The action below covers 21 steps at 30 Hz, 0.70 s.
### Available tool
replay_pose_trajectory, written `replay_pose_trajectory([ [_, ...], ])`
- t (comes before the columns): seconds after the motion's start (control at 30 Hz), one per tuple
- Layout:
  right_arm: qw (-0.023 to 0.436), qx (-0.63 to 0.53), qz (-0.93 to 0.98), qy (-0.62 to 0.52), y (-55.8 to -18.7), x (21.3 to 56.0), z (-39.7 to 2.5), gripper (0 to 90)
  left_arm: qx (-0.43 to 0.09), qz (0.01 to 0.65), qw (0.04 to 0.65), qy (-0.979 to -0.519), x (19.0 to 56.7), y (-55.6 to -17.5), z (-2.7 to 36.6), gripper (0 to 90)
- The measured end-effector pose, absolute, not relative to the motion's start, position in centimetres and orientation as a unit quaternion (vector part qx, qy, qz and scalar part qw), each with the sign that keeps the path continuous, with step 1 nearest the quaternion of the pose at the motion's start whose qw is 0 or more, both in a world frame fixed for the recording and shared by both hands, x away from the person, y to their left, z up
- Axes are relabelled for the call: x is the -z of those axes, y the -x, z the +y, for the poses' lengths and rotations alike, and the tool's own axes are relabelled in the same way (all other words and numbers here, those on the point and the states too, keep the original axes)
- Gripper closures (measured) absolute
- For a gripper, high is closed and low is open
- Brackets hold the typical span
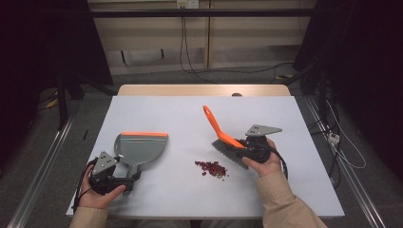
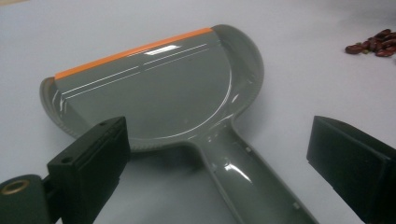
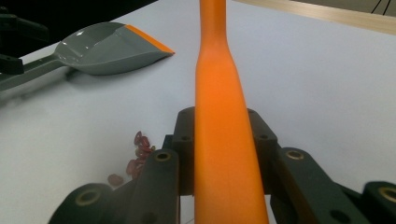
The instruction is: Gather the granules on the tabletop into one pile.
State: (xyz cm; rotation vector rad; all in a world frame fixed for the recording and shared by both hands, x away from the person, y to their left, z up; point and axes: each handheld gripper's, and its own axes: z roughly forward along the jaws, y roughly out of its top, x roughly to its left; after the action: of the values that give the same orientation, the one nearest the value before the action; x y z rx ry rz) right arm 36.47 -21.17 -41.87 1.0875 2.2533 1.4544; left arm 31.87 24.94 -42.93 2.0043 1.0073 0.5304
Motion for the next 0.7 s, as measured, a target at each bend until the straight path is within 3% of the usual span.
replay_pose_trajectory([
  [0.57, 0.129, -0.506, 0.767, -0.372, -36.5, 41.8, -21.3, 71.1, -0.197, 0.442, 0.369, -0.793, 44.3, -32.5, 24.9, 7.1],
  [0.7, 0.129, -0.508, 0.765, -0.375, -36.5, 41.8, -21.5, 71.0, -0.202, 0.444, 0.364, -0.794, 44.1, -32.4, 25.1, 14.5],
])
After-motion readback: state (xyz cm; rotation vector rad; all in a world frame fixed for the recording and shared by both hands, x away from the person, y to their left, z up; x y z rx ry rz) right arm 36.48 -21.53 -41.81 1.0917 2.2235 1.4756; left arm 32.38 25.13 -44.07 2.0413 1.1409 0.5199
